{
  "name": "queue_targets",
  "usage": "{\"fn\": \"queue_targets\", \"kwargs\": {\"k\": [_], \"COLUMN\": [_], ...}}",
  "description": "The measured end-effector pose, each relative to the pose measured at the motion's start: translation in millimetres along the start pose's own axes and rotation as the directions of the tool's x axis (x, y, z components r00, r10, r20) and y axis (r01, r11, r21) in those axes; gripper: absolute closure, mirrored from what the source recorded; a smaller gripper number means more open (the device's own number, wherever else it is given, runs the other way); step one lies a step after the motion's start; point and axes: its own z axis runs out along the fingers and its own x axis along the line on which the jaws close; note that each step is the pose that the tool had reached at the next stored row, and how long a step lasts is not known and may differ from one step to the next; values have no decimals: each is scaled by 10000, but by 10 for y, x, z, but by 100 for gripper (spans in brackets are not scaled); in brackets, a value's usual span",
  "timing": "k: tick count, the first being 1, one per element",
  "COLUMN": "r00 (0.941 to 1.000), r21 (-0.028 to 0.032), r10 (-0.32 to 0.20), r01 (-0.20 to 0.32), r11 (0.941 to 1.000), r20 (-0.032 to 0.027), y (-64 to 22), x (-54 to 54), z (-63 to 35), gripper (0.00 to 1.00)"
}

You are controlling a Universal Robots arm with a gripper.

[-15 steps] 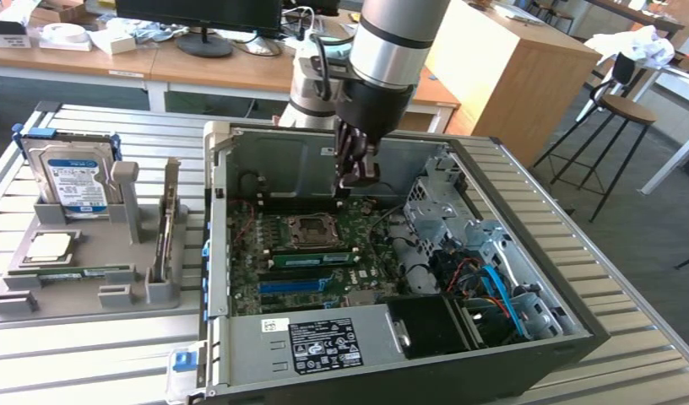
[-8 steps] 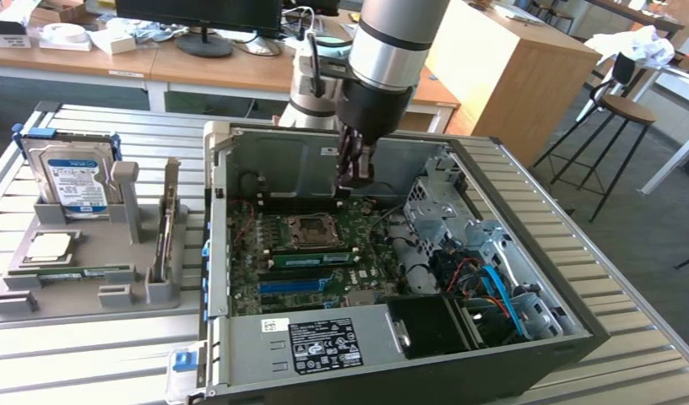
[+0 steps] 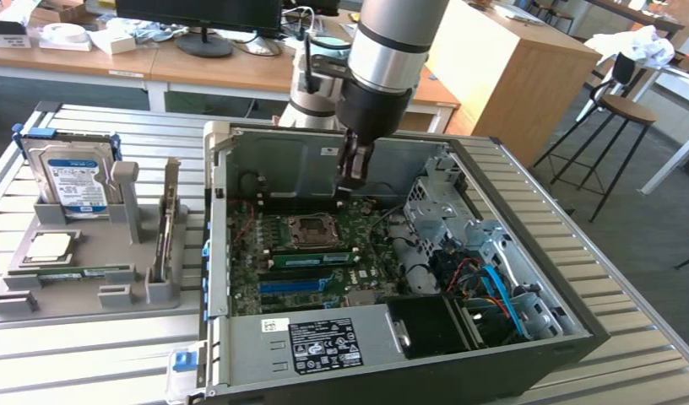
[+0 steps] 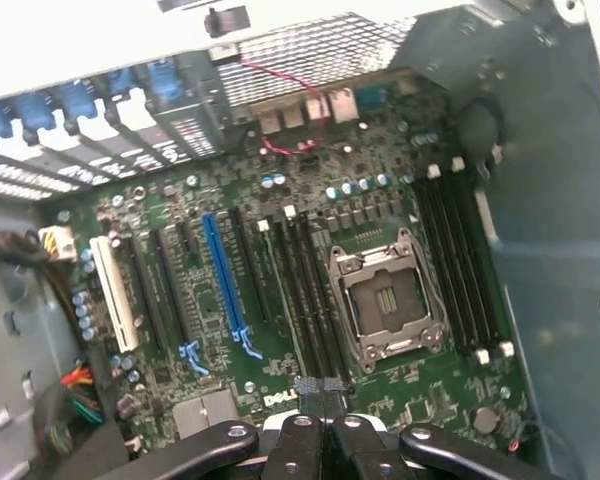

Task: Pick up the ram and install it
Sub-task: 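Press down the ram until it locks into place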

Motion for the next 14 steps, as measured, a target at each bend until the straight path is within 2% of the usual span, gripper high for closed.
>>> {"fn": "queue_targets", "kwargs": {"k": [3, 7, 11, 14], "r00": [9986, 9921, 9802, 9679], "r21": [28, 65, 101, 127], "r10": [538, 1252, 1977, 2512], "r01": [-538, -1253, -1977, -2513], "r11": [9985, 9921, 9802, 9678], "r20": [16, 38, 63, 84], "y": [0, 0, -1, -1], "x": [0, 1, 2, 2], "z": [8, 19, 30, 38], "gripper": [90, 90, 90, 90]}}
